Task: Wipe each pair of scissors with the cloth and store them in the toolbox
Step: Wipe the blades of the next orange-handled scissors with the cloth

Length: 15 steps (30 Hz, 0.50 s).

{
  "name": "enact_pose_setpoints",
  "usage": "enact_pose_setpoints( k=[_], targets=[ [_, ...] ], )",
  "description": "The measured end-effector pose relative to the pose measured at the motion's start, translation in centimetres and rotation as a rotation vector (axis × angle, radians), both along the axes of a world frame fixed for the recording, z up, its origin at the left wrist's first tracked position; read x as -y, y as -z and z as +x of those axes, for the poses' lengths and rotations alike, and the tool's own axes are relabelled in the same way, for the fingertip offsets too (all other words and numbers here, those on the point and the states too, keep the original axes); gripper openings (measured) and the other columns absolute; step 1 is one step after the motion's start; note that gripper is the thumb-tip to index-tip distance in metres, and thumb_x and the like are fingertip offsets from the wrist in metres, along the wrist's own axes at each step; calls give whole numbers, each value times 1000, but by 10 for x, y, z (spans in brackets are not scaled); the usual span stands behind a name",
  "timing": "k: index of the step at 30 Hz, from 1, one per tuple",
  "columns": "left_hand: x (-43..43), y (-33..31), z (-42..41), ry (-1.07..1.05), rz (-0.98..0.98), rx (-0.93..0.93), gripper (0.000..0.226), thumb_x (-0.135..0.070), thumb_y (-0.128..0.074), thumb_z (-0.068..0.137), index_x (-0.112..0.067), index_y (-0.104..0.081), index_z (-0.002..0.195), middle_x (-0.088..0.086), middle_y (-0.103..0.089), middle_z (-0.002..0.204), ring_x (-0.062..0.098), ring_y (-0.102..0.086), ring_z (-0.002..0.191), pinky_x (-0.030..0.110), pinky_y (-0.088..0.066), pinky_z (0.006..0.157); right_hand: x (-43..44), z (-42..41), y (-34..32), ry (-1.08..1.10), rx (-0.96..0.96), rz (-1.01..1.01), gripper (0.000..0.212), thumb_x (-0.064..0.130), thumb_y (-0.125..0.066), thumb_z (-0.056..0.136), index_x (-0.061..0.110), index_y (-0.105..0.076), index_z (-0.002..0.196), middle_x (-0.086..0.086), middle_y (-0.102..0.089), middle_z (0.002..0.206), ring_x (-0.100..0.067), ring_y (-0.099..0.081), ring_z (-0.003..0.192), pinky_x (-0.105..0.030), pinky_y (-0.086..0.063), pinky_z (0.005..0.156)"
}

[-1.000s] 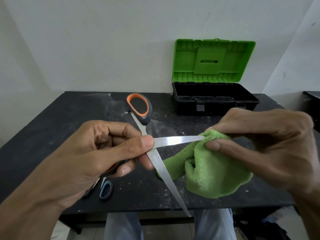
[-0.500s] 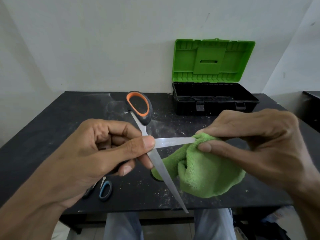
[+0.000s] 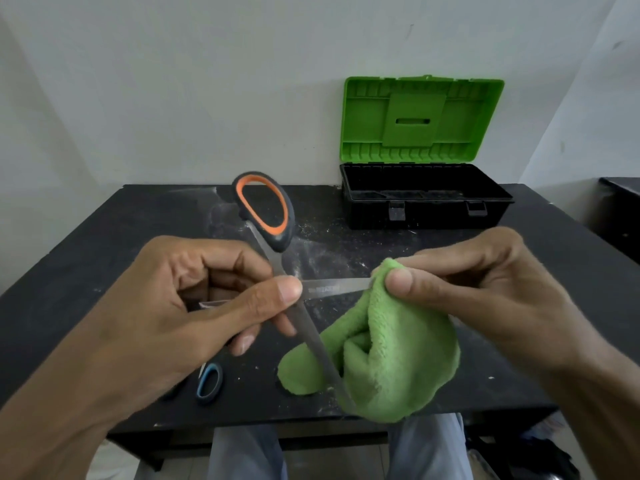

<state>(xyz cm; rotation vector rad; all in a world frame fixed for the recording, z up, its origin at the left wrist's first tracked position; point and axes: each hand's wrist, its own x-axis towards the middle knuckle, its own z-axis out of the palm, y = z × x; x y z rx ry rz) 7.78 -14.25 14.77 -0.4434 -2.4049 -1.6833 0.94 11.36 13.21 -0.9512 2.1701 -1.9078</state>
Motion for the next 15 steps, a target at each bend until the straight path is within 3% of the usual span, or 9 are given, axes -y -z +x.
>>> enact_pose_setpoints(
  k=[5,8,10,15],
  targets=[
    [4,-1,1,-4,-220,-139,16,-42,-71,83,-31,-75,73,-12,-69,57,2,-56,39,12,-47,48,9,-1,-5,-95,149,131,24,22,-77,86,4,-85,100,-9,-84,96,-24,-82,92,-37,-65,85],
    [-4,-3,0,16,-206,-67,17,-36,-74,83,-28,-75,68,-15,-64,50,-1,-55,39,10,-44,46,23,1,-7,-107,115,192,21,28,-79,86,12,-87,96,-3,-84,85,-8,-75,78,-28,-57,70],
    [-8,-4,0,24,-166,-3,16,-32,-72,78,-27,-75,63,-15,-61,45,0,-52,39,10,-42,45,29,2,-7,-103,87,210,20,30,-79,86,14,-87,95,-2,-84,84,-5,-71,75,-27,-53,67],
    [-4,0,-3,7,-100,93,20,-30,-70,78,-23,-76,61,-10,-59,43,2,-48,39,13,-39,43,24,-7,-8,-29,17,277,20,36,-80,84,18,-87,88,-4,-83,83,-35,-77,78,-54,-59,68]
  ],
)
